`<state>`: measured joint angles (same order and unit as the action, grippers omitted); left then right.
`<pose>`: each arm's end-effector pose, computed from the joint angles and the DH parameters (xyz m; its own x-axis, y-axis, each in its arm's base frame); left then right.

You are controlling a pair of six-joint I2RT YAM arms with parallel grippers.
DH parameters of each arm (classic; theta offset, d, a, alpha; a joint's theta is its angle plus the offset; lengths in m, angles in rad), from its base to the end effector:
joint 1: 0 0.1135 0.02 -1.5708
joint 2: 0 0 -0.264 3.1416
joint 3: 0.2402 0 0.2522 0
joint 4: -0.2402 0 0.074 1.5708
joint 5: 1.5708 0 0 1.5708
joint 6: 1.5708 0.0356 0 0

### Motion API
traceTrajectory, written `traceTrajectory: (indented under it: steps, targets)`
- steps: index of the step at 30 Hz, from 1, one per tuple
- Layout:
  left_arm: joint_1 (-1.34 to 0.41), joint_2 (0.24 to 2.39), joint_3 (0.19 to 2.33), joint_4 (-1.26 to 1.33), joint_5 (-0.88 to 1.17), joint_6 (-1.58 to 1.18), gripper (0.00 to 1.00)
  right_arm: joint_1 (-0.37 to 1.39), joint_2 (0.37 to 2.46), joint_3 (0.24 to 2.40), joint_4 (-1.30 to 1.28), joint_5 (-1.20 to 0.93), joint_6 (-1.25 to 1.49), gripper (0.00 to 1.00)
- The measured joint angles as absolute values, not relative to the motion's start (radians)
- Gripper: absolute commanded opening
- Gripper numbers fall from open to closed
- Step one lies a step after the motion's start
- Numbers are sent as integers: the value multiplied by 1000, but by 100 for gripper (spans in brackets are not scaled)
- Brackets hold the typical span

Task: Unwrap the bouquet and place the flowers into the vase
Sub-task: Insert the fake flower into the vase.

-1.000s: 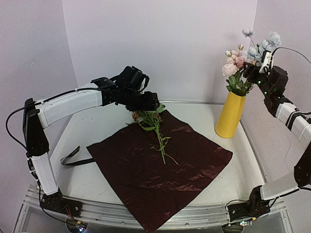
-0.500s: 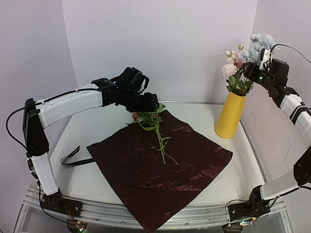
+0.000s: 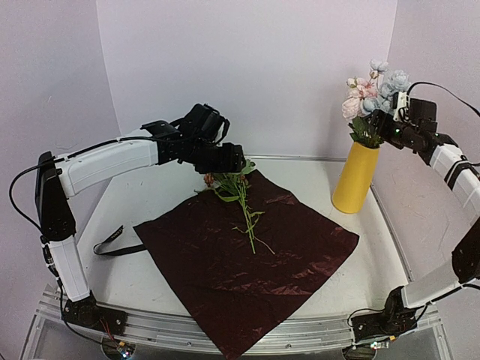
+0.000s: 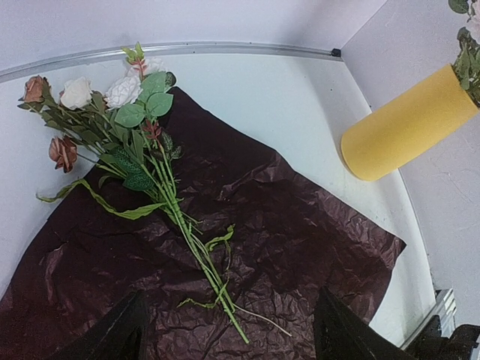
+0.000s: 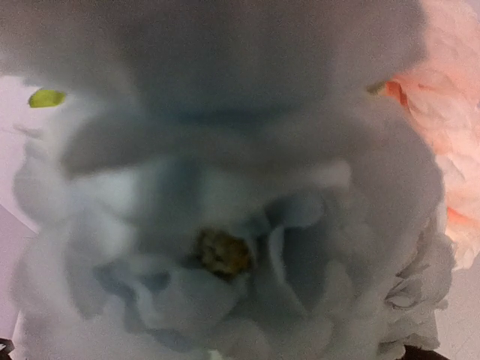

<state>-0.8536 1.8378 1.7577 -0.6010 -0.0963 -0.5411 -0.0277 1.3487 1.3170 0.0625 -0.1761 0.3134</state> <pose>0.2810 -0.3170 0.3394 -0.7158 0.0408 -0.6971 0.3878 0.8534 -0.3483 0.3176 -0.0026 0.4266 -0.0163 0.3041 -0.9525 -0.1501 0.9411 0.3030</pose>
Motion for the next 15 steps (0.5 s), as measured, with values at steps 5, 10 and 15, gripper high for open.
traceTrajectory:
  steps: [5, 10, 15]
  targets:
    - [-854, 1838, 1751, -601, -98, -552, 76, -28, 1348, 1317, -38, -179, 376, 98]
    - [-854, 1840, 1746, -601, -100, -561, 79, -28, 1348, 1315, -140, -191, 425, 98]
    - [-854, 1845, 1744, -601, -114, -593, 97, -28, 1301, 1240, -168, -221, 435, 98]
